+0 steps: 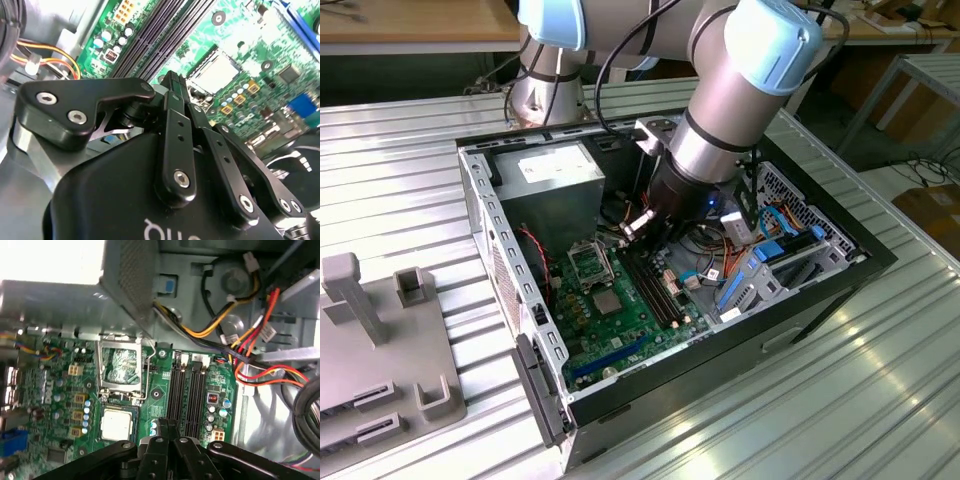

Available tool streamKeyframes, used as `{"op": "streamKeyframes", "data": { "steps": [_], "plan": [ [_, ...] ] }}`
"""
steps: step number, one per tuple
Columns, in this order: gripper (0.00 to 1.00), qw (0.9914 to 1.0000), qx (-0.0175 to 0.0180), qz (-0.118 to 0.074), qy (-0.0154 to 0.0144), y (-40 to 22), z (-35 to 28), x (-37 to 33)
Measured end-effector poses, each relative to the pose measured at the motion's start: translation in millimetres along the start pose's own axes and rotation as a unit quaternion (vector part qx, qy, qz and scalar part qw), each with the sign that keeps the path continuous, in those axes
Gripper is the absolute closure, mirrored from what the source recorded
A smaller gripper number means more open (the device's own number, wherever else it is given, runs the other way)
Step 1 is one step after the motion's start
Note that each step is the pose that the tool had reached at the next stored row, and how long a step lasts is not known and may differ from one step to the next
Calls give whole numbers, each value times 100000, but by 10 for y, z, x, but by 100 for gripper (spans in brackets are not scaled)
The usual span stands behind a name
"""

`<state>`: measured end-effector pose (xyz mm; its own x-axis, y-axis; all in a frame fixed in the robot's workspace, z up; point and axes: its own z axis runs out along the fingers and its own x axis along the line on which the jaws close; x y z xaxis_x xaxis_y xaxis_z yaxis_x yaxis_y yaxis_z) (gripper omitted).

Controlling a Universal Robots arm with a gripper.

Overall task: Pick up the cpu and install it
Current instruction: 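Close the cpu cover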

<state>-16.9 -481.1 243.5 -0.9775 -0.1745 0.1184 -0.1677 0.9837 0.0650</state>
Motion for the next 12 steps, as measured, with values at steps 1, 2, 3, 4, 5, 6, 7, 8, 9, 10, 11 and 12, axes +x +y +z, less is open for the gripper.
{"op": "streamKeyframes", "data": {
  "steps": [1, 2, 3, 4, 5, 6, 7, 8, 9, 10, 11, 12],
  "plan": [
    [89, 99996, 104, -855, 59, 0, 2, 0],
    [89, 99983, 214, -1804, 120, 0, 5, -1],
    [89, 99962, 316, -2719, 180, -1, 7, -1],
    [89, 99915, 481, -4074, 274, 0, 9, -3],
    [89, 99899, 530, -4443, 295, 8, 10, -7],
    [89, 99896, 538, -4518, 297, 12, 11, -8],
    [89, 99895, 543, -4545, 298, 12, 11, -8],
    [89, 99895, 543, -4539, 302, 12, 11, -7],
    [89, 99895, 549, -4538, 304, 12, 10, -7],
    [89, 99895, 545, -4541, 301, 13, 10, -8],
    [89, 99895, 544, -4541, 300, 13, 10, -8],
    [89, 99895, 545, -4543, 301, 13, 10, -8]
  ]
}}
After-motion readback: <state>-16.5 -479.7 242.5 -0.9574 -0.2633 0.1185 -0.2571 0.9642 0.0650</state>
